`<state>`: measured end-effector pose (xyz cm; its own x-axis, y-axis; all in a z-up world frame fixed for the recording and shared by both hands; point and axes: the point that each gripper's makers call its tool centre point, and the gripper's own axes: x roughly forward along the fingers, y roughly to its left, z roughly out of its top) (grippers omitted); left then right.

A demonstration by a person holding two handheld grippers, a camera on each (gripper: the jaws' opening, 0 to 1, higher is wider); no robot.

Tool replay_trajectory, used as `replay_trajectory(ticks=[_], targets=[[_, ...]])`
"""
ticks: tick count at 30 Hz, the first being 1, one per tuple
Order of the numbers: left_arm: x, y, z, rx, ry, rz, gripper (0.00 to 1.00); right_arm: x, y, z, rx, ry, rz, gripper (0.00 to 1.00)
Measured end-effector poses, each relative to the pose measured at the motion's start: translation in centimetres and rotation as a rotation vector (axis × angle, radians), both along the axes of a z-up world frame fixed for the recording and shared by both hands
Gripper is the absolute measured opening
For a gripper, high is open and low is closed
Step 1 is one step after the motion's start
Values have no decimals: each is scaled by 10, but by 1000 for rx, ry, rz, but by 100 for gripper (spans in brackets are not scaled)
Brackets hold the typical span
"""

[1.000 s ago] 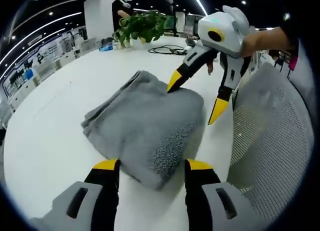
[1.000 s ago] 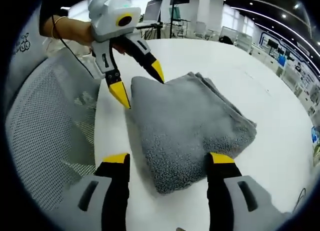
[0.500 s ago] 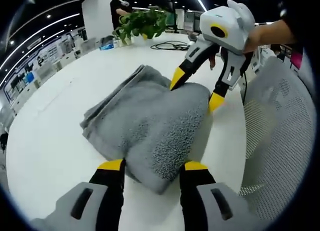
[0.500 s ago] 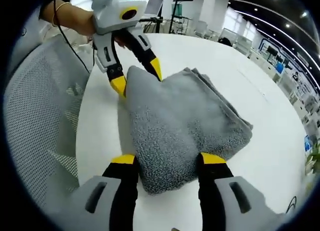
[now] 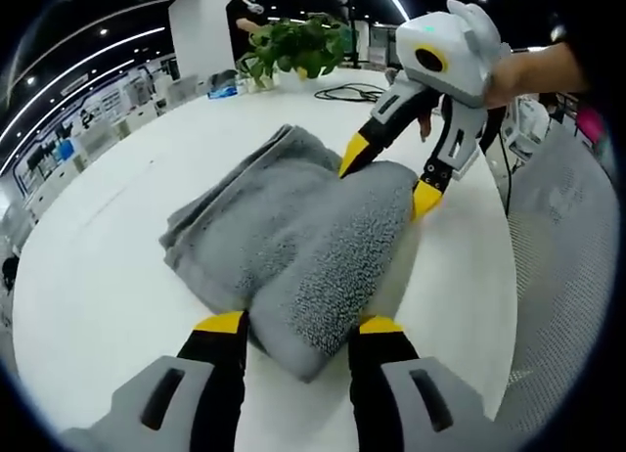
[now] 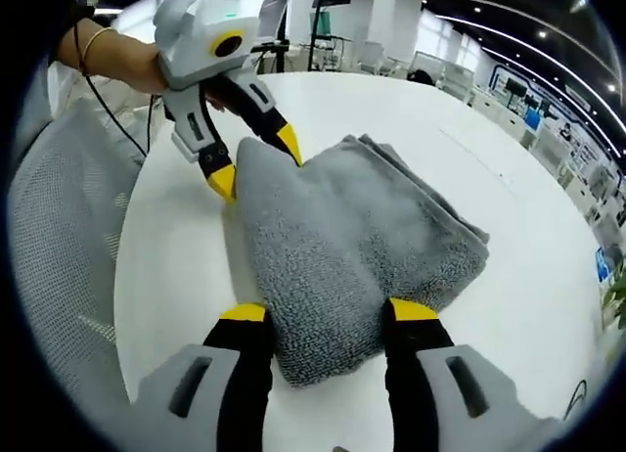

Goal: Fold the towel on the table until its edges align and the towel forms a compact rectangular stack.

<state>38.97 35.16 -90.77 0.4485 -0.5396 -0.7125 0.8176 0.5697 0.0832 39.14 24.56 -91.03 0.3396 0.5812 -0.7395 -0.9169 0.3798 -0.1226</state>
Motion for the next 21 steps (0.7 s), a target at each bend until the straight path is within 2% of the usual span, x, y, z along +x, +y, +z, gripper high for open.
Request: replay_trajectory(ticks=[5, 10, 16, 19, 21], targets=[[10, 1, 1, -10, 7, 15, 42, 12, 2, 3, 9, 20, -49, 44], [19, 2, 1, -18, 11, 27, 42, 21, 4, 0, -14, 9, -55, 44], [15, 1, 5, -16, 23, 48, 47, 19, 5, 0, -76, -20, -68, 46], [13, 2, 13, -55, 23, 84, 50, 16, 6, 8, -55, -35, -96, 49], [15, 5, 20, -77, -1, 120, 52, 14, 7, 14, -5, -29, -140, 51]])
